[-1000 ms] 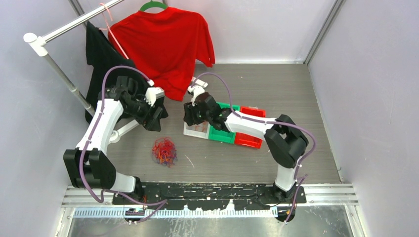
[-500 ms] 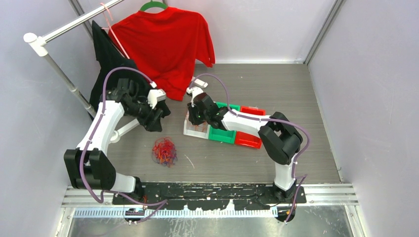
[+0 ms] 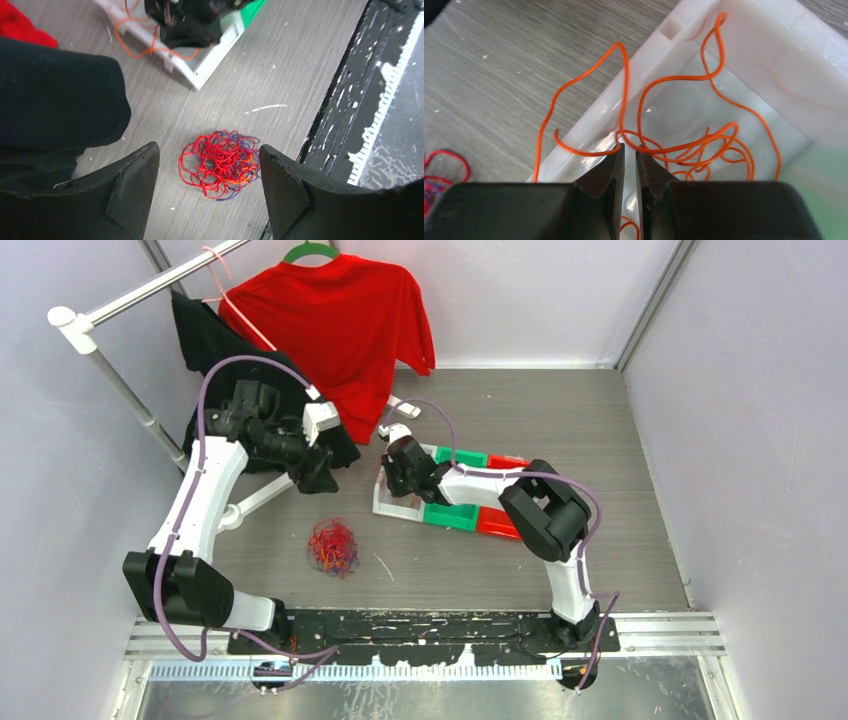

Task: Untangle the cables

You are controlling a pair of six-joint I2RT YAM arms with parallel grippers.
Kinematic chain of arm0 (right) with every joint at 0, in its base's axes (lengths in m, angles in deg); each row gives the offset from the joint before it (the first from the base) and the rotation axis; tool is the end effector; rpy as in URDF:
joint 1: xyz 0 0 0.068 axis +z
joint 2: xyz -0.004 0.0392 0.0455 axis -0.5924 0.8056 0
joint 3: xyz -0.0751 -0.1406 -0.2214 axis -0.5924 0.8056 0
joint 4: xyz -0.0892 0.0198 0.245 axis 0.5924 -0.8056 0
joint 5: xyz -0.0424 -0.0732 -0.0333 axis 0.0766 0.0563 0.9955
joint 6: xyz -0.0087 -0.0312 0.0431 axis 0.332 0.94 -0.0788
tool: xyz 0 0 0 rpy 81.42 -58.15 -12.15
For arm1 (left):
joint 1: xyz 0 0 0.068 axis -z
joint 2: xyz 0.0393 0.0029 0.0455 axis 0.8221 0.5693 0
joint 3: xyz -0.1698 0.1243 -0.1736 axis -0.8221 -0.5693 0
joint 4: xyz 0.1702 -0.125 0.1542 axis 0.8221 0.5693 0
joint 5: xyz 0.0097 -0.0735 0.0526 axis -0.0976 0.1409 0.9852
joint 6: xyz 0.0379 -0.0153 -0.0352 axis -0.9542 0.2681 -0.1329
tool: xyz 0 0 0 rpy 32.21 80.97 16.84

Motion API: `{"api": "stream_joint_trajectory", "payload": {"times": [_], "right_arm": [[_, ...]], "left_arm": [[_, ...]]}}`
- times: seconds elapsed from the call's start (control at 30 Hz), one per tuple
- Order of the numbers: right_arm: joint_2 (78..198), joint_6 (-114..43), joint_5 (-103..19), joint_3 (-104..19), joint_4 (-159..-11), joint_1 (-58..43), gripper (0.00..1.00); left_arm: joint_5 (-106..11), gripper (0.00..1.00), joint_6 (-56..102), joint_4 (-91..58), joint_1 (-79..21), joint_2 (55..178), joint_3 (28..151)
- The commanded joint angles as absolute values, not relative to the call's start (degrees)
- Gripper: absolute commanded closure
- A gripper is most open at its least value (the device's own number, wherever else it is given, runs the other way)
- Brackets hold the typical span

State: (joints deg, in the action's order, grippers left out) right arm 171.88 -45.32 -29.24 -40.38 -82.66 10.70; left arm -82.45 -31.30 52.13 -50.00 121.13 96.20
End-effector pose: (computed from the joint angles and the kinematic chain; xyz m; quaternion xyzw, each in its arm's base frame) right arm 0.3012 0.3191 0.1659 -0.2181 0.8775 0.1923 0.3812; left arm 0.2556 -0.0482 0.3371 0.4352 0.8039 -0.2841 0.2892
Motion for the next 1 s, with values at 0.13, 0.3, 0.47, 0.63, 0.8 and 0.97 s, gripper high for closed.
{"api": "stream_joint_trajectory", "payload": {"times": [0.13,0.3,0.47,0.63,0.8,0.97], "right_arm": [[168.3,-43.5,-14.2,-45.5,-86.6,10.4,0.84],[163.9,-43.2,-14.9,-43.6,-85.5,10.4,0.77],[164.0,-44.6,-18.5,-44.7,-86.6,10.4,0.74],[164.2,-45.5,-19.8,-45.1,-86.2,10.4,0.70],[166.0,-46.0,-19.7,-46.4,-86.8,10.3,0.65],[168.9,-46.1,-19.7,-45.8,-83.3,9.7,0.69]], "left_arm": [[-93.7,0.27,-31.2,56.5,-49.7,120.3,104.1],[-91.8,0.25,-37.4,62.7,-49.7,121.0,103.5],[-83.7,0.25,-40.7,63.2,-49.7,120.3,97.1],[-77.9,0.25,-42.4,60.8,-49.7,117.2,91.0],[-73.5,0.25,-43.5,58.9,-49.7,114.7,87.2],[-71.4,0.26,-42.4,56.3,-49.8,114.5,84.4]]}}
